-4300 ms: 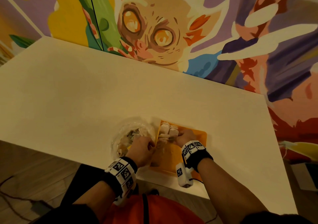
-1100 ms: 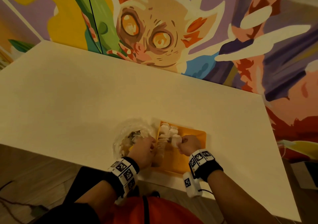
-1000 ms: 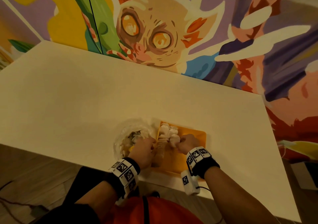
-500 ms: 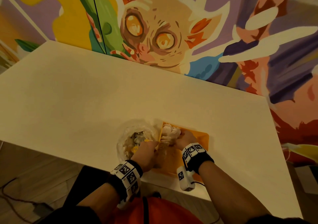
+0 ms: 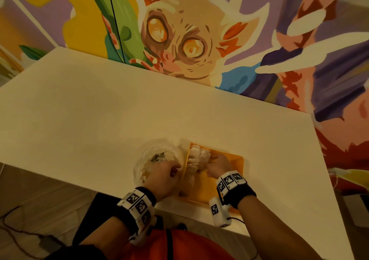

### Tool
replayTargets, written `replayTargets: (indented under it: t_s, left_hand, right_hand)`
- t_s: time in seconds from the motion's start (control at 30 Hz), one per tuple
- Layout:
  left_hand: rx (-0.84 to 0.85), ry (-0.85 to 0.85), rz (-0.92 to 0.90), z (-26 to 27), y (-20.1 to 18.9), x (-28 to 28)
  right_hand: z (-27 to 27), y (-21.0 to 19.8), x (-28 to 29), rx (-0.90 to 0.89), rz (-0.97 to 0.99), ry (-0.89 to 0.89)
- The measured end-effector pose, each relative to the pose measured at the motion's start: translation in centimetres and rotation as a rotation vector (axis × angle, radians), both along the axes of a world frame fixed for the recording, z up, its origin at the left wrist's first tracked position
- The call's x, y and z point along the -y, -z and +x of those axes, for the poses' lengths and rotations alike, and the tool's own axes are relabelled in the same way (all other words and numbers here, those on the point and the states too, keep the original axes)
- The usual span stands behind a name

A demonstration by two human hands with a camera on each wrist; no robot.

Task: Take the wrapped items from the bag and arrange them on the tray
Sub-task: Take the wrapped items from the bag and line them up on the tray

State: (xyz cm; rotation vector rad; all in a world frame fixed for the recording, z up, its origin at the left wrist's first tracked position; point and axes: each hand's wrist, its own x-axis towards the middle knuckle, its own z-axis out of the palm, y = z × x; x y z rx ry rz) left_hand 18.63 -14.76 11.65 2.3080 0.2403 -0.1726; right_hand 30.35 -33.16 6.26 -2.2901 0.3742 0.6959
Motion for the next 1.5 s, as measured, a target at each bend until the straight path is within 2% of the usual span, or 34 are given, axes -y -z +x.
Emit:
replayTargets:
  t_s: [0.07,0.17,0.23,0.3,0.4,0.5,0.7,0.9,1.03,1.23,1.5]
  left_hand:
    - [0.08,-0.086,-0.048,-0.1,-0.5,-1.3]
    - [0.102,-0.148,-0.001,0.0,-1.0,-4.0]
    - [0.032,-0.126,0.098,0.3,-0.7,-5.9]
    - [-0.118,-0.048,0.246,0.7,-0.1,-7.4]
    - [-0.331,0.113,0.434,1.2,0.0,-8.1]
    - [-0.407,0.308,0.601,1.6,-0.3,-7.2]
    - [-0.482,0.276,0.626,2.0,1.4,-6.3]
    - [-0.523,0.227,0.593,2.4,1.1,-6.3]
    - [-0.504,0.246,0.54,2.3,1.2,-6.6]
    - [-0.453,0.264,0.557,2.4,0.9,-6.9]
    - [-0.312,0.151,0.246,1.6,0.4,-9.1]
  right_hand:
    - [-0.6,-1.2,0.5,0.025,0.021,0.069]
    - [-1.6,-3.9,0.8,0.164,0.003,0.011]
    - [-2.6,-6.0,0.2,0.305,0.025,-0.091]
    - [-3.5,-7.8,-1.0,0.384,0.115,-0.241]
    - [-4.6,-9.1,-3.1,0.335,0.224,-0.554]
    - [-5.7,-9.3,-5.1,0.247,0.212,-0.795]
    - [-7.7,-8.6,-8.0,0.162,0.061,-1.094]
    - [-7.9,-7.9,-8.3,0.135,0.056,-1.085]
    - [-8.0,-7.6,-7.9,0.139,0.065,-1.07]
    - [-8.2,-7.6,-7.5,0.133,0.084,-1.04]
    - [-8.3,-7.6,-7.4,0.103,0.116,-1.008]
